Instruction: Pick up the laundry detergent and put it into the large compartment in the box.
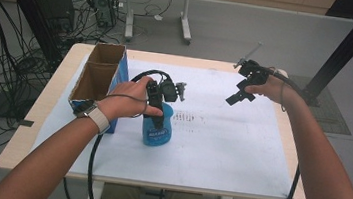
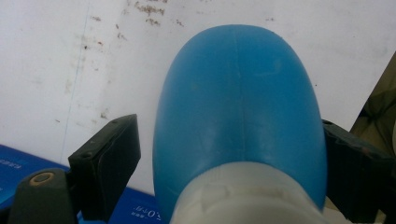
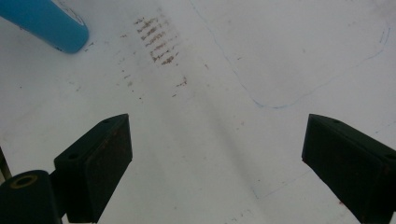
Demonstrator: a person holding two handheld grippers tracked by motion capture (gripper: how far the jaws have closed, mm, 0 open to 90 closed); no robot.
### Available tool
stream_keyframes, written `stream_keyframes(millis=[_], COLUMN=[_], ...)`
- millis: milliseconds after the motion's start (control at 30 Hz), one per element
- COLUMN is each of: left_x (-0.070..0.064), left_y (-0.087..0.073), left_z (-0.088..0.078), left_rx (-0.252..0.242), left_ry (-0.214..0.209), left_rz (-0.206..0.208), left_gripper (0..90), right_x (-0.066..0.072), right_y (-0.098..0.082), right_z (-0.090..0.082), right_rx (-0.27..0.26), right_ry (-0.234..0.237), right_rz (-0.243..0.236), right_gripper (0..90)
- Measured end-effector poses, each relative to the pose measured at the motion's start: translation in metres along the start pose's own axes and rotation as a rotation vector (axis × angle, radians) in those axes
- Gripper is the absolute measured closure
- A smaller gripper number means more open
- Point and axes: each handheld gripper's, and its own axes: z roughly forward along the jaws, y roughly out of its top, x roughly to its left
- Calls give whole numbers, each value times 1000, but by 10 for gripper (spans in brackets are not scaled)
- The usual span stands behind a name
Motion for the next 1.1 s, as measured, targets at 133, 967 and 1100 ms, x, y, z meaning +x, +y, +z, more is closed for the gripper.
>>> stream_keyframes(millis=[133, 967, 1100], left_x=[0, 0, 0], left_y=[0, 2, 2], left_z=[1, 1, 1], left_rx=[2, 19, 19], left_ry=[-10, -23, -24], left_rz=[9, 14, 13], left_gripper=[339, 381, 380], right_x=[0, 0, 0], right_y=[-1, -1, 0], right_z=[0, 2, 2], right_rx=[0, 2, -2], right_ry=[1, 4, 6], right_rz=[1, -1, -1], right_gripper=[85, 85, 87])
